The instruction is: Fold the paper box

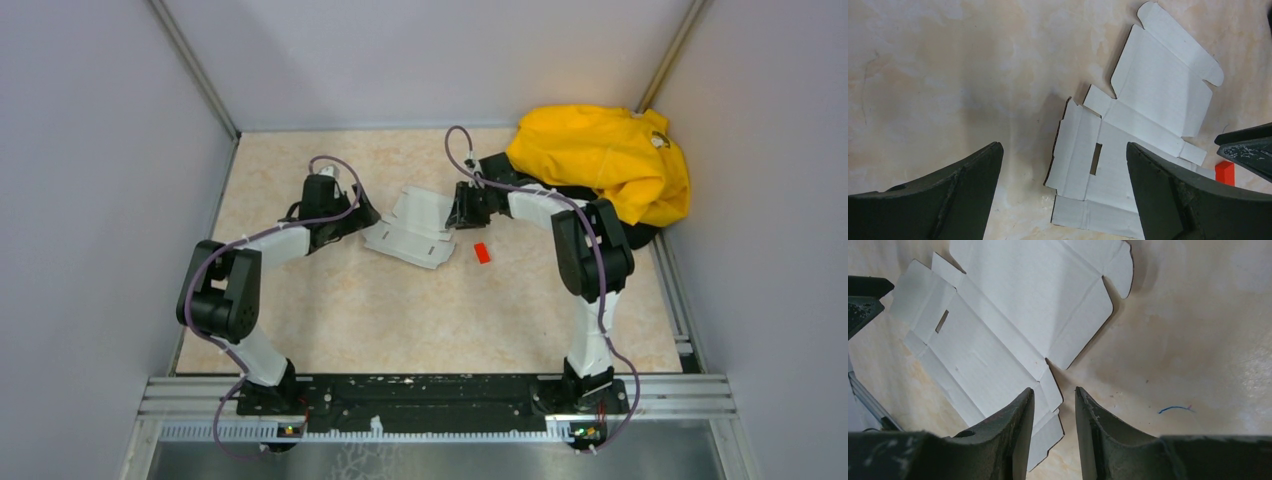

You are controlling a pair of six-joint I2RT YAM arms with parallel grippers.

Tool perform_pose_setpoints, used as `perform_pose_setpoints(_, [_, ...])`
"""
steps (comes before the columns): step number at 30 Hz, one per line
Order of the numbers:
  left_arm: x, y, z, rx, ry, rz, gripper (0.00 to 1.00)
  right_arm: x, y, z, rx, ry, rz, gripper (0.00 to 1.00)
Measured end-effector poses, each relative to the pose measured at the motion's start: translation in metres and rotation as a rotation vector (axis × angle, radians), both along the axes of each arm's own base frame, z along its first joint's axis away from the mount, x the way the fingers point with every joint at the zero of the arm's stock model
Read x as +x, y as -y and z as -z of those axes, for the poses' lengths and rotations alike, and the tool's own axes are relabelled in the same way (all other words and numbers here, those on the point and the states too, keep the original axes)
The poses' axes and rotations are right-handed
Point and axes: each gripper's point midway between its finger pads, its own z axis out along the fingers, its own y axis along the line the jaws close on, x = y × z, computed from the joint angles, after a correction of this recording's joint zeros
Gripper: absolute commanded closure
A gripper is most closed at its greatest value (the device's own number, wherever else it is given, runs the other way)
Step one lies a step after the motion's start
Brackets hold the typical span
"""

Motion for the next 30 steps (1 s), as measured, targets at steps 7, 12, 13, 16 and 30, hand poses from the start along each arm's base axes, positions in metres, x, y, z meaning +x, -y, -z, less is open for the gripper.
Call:
perform_pose_setpoints(7, [-0.001, 0.0, -0.002, -0.022, -0.009, -0.008, 0.01, 0.002, 0.002, -0.003, -0.025, 0.014, -0.02, 0.64])
perform_pose_setpoints(12, [0.005, 0.005, -0.009, -0.059, 0.028, 0.021, 0.01, -0.001, -0.002, -0.003, -0.019, 0.011, -0.032, 0.64])
perform_pose_setpoints(13, [0.007, 0.007, -0.01, -0.063, 0.033, 0.028, 0.01, -0.002, -0.003, -0.003, -0.018, 0.01, -0.036, 0.64])
perform_pose_setpoints(16, [0.011, 0.011, -0.006, -0.065, 0.035, 0.051, 0.01, -0.005, -0.007, -0.004, -0.014, 0.009, -0.049, 0.64])
perform_pose_setpoints(30, [0.036, 0.018, 0.011, -0.041, 0.056, 0.118, 0.01, -0.013, -0.006, 0.005, -0.048, -0.013, -0.05, 0.64])
